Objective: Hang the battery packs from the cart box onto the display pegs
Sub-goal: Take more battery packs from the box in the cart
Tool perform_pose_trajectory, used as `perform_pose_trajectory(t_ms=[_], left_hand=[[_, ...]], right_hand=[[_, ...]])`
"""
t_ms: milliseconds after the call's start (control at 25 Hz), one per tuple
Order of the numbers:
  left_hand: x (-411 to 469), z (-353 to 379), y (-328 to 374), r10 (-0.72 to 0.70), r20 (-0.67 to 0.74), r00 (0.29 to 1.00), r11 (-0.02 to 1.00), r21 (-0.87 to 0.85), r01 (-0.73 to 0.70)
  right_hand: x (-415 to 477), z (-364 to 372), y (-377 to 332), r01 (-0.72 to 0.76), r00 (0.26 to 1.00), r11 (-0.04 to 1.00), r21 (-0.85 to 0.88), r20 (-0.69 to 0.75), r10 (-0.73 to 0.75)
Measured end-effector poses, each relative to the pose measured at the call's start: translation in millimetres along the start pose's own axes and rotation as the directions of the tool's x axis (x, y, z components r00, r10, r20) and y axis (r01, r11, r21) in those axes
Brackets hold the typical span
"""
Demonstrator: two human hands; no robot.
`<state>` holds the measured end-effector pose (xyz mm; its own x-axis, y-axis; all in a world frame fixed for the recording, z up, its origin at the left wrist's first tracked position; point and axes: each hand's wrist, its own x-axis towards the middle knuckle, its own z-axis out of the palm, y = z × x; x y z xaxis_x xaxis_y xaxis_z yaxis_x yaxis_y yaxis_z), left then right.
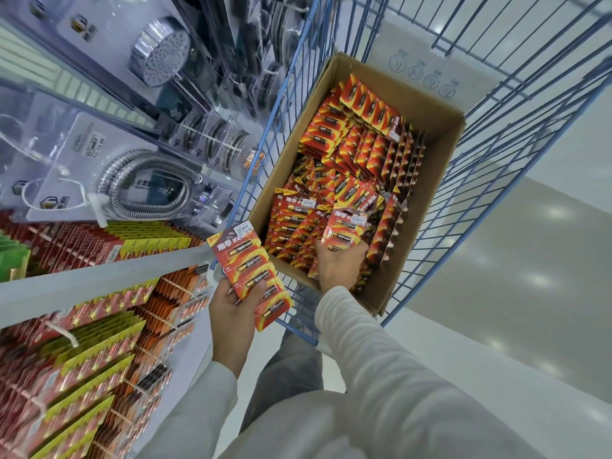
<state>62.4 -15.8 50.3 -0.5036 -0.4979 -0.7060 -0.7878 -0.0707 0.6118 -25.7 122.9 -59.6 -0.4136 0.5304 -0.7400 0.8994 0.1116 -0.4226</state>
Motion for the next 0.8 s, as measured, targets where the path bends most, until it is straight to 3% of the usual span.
perform_pose_trajectory(t_ms=[200,400,600,800], left_hand=[[-14,-4,16,0.066,0.007,0.998,0.987,-0.146,-0.065],[-57,-6,37,0.103,-0.009,0.995,0.918,-0.383,-0.098],[-126,-16,37,0.097,-0.11,0.989,0.696,-0.703,-0.147],[-195,-48,40,0.203,-0.253,0.946,0.442,-0.838,-0.319]], right_hand=[[-8,-41,-10,0.025,0.971,0.99,0.138,0.231,-0.057],[-31,-108,-45,0.15,0.805,0.971,0.185,0.547,-0.229],[-81,-172,-94,0.287,0.519,0.917,0.278,0.759,-0.393],[-154,-186,-128,0.338,0.21,0.888,0.312,0.895,-0.395]])
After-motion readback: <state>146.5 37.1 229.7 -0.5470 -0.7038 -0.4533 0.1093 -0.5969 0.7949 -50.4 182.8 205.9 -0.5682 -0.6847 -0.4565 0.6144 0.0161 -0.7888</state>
